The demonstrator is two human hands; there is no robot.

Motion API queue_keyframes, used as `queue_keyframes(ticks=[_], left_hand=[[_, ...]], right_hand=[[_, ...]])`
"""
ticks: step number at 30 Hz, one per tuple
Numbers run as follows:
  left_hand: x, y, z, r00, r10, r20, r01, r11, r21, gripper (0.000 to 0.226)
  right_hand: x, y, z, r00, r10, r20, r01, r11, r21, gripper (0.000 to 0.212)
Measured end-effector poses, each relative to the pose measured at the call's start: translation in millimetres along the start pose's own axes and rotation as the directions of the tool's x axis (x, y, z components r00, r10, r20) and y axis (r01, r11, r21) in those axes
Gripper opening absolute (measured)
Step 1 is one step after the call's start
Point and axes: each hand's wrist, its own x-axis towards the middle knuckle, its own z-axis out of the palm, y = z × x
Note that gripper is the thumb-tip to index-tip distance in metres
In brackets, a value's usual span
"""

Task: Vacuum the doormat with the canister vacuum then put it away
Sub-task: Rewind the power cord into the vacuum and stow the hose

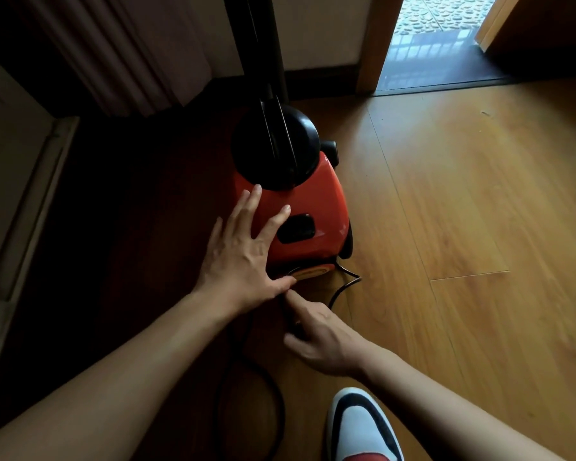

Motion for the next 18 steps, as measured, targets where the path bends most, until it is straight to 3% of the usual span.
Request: queue_keyframes(ticks=[4,7,9,11,13,15,18], left_hand=[[0.7,13.1,1.8,1.0,-0.016,0.008,0.015,0.991,0.132,0.124],[1.4,16.1,1.2,1.0,-0.019,-0.021,0.022,0.981,0.192,0.126],[1.2,14.2,1.4,0.999,-0.012,-0.044,0.02,0.983,0.184,0.124],[1.4,12.0,1.6,0.999,-0.003,-0.044,0.011,0.983,0.182,0.123],[2.9,9.5,0.8,0.999,0.01,-0.035,-0.003,0.981,0.195,0.121],[3.7,6.0,-1.5,0.999,0.026,-0.037,-0.018,0.978,0.207,0.119],[3.6,1.8,-3.1,0.997,0.049,-0.054,-0.035,0.974,0.223,0.114]], right_hand=[[-6.7,-3.6,-6.6,0.997,-0.008,0.071,0.007,1.0,0.02,0.016],[-9.5,-0.9,-24.1,0.968,0.012,0.251,0.073,0.942,-0.327,0.035],[-14.3,7.5,-34.2,0.972,0.036,0.232,0.095,0.844,-0.528,0.041],[-19.0,11.8,-34.0,0.977,0.081,0.199,0.045,0.83,-0.557,0.036],[-18.8,6.8,-25.7,0.974,0.089,0.21,0.012,0.899,-0.437,0.031],[-15.7,-6.8,-13.4,0.962,0.094,0.255,-0.073,0.993,-0.087,0.029],[-13.5,-27.8,8.4,0.949,0.133,0.286,-0.241,0.889,0.388,0.029]])
